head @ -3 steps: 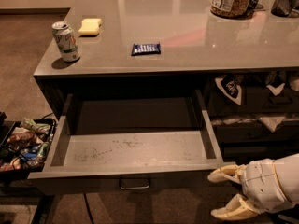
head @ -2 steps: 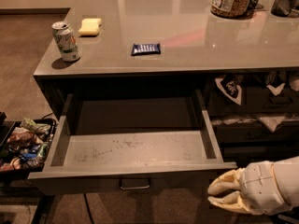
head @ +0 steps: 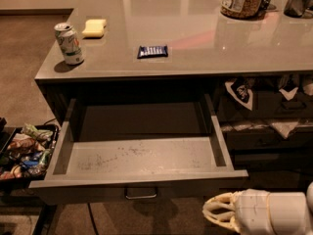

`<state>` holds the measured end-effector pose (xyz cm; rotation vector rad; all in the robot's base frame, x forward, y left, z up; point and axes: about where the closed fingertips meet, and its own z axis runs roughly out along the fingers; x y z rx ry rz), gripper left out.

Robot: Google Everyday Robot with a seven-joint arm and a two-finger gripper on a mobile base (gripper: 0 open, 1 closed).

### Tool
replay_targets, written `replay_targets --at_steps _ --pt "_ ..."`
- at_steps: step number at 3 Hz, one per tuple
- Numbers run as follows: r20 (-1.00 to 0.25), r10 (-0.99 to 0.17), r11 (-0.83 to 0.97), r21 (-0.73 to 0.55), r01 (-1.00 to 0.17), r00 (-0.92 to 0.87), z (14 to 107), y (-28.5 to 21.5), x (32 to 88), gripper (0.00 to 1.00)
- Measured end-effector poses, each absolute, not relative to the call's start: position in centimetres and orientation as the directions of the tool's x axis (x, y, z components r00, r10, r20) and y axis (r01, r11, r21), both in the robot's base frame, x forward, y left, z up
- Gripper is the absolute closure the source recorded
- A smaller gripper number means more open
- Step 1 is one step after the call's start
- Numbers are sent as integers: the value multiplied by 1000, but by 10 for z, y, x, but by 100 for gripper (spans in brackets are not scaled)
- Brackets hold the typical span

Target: Close top drawer

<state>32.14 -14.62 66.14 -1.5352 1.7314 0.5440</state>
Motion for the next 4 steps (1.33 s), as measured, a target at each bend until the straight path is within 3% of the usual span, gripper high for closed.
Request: replay_targets --at_steps 2,4 --pt "-748 -661 267 -304 -915 56 628 -132 346 100" --pt "-752 -658 287 -296 -911 37 618 -131 345 100"
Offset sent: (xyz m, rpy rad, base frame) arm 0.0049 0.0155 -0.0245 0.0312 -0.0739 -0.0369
